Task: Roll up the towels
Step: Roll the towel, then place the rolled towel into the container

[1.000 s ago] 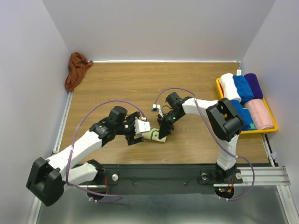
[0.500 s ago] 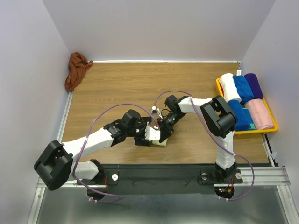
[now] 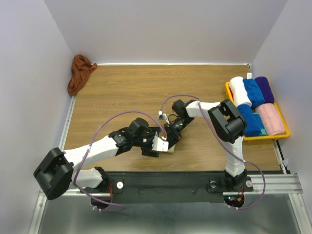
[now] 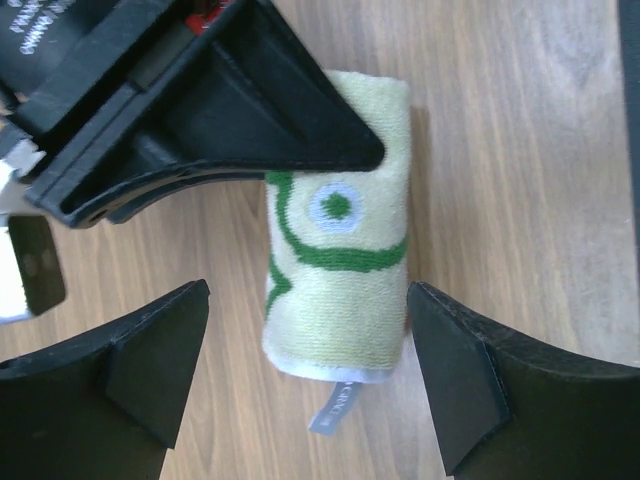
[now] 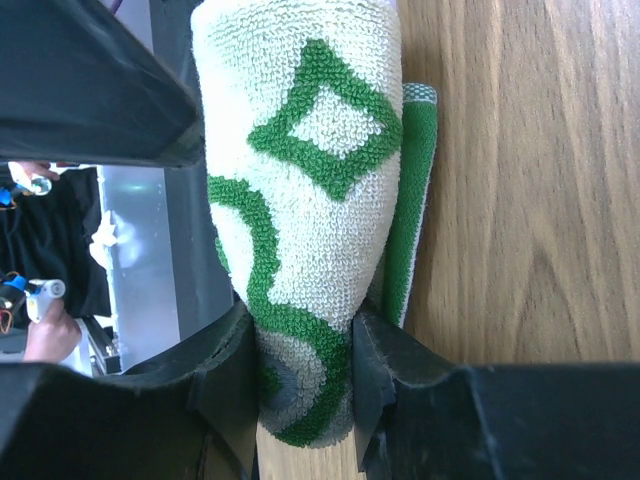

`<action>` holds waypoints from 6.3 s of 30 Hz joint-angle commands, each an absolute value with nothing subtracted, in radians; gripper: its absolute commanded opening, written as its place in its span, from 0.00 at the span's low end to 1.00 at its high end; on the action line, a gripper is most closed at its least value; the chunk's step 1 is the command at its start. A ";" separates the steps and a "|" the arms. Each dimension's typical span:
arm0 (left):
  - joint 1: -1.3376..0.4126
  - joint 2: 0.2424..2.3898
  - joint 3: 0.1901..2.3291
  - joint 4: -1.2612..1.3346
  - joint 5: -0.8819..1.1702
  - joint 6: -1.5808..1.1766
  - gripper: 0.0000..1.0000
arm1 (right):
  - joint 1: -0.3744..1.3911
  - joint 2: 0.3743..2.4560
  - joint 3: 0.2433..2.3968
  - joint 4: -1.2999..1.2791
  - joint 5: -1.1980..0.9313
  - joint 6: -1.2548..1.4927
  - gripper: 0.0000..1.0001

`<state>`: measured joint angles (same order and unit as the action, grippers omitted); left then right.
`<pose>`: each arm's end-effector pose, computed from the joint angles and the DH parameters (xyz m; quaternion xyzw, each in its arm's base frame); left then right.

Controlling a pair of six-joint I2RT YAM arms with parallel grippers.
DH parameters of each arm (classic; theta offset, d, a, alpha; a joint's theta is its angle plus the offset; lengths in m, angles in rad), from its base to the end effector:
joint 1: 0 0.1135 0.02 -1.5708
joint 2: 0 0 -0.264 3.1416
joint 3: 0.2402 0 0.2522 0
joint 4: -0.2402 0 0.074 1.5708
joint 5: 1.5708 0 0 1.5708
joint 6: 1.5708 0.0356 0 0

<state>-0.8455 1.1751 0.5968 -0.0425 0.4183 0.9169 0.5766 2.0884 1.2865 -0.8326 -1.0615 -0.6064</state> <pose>0.1503 -0.1913 0.2115 0.7316 0.4802 -0.1686 0.4537 0.2834 0.2214 0.1174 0.4673 -0.7245 -0.5063 0.0199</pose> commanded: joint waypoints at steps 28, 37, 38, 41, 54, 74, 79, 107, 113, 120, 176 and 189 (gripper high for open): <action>-0.749 1.689 0.915 -0.326 0.633 0.785 0.16 | 0.365 1.573 1.249 -0.831 -0.736 -0.652 0.97; -0.654 1.914 1.141 -0.593 0.793 0.854 0.16 | 0.549 1.290 1.137 -0.762 -0.415 -0.626 0.89; -0.647 1.928 1.160 -0.609 0.796 0.854 0.16 | 0.576 1.270 1.126 -0.756 -0.382 -0.623 0.88; -0.635 1.971 1.199 -0.649 0.814 0.864 0.16 | 0.670 1.264 1.082 -0.726 -0.290 -0.592 0.82; -0.591 2.083 1.301 -0.776 0.853 0.934 0.16 | 0.948 1.416 0.954 -0.361 -0.006 -0.483 0.79; -0.558 2.146 1.374 -0.876 0.896 1.003 0.18 | 0.979 1.552 0.839 -0.179 0.015 -0.488 0.77; -0.558 2.149 1.379 -0.897 0.900 1.022 0.20 | 0.979 1.580 0.827 -0.156 0.018 -0.489 0.56; -0.181 1.582 1.361 -0.552 0.762 0.669 0.99 | 0.608 1.332 0.974 -0.466 -0.144 -0.271 0.00; -0.183 1.474 1.313 -0.456 0.828 0.530 0.99 | 0.213 1.229 1.140 -0.695 -0.207 -0.327 0.01; -0.192 1.428 1.253 -0.419 0.897 0.459 0.99 | -0.237 1.244 1.295 -0.902 -0.281 -0.509 0.01; -0.219 1.384 1.232 -0.341 0.741 0.339 0.99 | -0.738 1.473 1.330 -0.857 -0.426 -0.710 0.77; -0.078 1.436 1.311 -0.239 0.672 0.198 0.99 | -0.730 1.465 1.457 -0.978 -0.570 -0.684 0.81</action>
<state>-0.1722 1.4319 1.2289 -0.3355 0.7273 0.2886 -0.7380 1.5108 1.3411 -0.9035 -0.4450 -0.6971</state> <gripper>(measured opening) 0.986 0.787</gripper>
